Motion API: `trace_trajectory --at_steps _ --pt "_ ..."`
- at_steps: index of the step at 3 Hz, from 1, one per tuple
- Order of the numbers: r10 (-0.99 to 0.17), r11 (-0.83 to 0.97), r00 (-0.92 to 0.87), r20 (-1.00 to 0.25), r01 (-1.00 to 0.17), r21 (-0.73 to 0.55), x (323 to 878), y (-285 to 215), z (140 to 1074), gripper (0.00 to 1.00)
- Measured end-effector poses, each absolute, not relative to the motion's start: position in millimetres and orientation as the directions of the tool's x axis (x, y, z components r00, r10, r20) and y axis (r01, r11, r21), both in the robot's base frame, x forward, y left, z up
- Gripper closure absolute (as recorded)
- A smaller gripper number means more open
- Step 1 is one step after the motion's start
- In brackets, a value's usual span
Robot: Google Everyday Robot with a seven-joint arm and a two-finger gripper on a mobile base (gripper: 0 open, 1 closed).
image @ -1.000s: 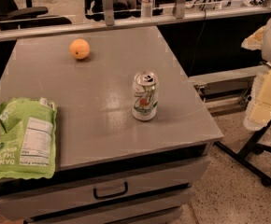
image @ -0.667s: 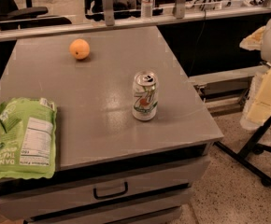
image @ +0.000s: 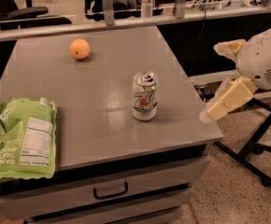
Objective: Pick 7up can
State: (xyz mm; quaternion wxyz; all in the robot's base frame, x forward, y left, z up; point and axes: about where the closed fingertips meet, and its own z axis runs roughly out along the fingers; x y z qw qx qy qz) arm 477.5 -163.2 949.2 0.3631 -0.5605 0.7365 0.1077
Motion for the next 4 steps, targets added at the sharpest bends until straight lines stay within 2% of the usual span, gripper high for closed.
trace_trajectory --at_steps 1,3,4 --pt "-0.688 0.365 -0.078 -0.721 -0.897 -0.250 482 -146 967 0.00" --pt "-0.671 0.370 -0.089 -0.736 -0.900 -0.228 479 -136 957 0.00" --pt "-0.634 0.353 -0.086 -0.768 -0.916 -0.190 483 -106 935 0.00"
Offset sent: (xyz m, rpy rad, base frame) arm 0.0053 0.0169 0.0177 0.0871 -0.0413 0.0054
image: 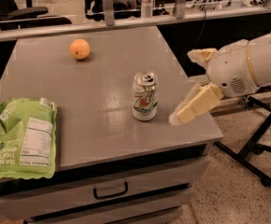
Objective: Pick 7up can
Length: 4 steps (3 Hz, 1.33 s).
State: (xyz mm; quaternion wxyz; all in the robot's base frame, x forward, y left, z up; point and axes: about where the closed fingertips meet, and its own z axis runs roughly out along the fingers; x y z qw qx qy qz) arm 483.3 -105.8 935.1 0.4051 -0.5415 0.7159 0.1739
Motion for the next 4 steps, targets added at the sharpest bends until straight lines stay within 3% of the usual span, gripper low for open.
trace_trajectory --at_steps 3,4 --pt "-0.509 0.353 -0.049 -0.859 -0.923 -0.156 499 -31 896 0.03" --pt "-0.472 0.348 -0.019 -0.881 -0.923 -0.166 505 -19 893 0.26"
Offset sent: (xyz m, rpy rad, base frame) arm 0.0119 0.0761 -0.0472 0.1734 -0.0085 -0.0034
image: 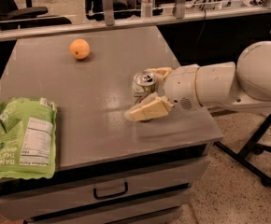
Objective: Pick 7up can
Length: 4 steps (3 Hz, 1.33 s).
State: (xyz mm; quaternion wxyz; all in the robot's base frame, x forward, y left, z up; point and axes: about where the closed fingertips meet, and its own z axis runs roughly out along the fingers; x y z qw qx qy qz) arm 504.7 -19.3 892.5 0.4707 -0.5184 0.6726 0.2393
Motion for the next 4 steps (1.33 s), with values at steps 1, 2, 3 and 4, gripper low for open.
trace_trajectory --at_steps 1,2,3,4 --pt "-0.450 0.318 0.034 -0.892 -0.928 -0.195 506 -9 896 0.49" --pt "-0.410 0.309 0.092 -0.908 -0.922 -0.233 509 -3 912 0.72" --pt "-0.328 0.321 0.182 -0.927 -0.901 -0.291 512 -1 958 1.00" --pt "-0.328 0.321 0.183 -0.927 -0.901 -0.291 512 -1 958 1.00"
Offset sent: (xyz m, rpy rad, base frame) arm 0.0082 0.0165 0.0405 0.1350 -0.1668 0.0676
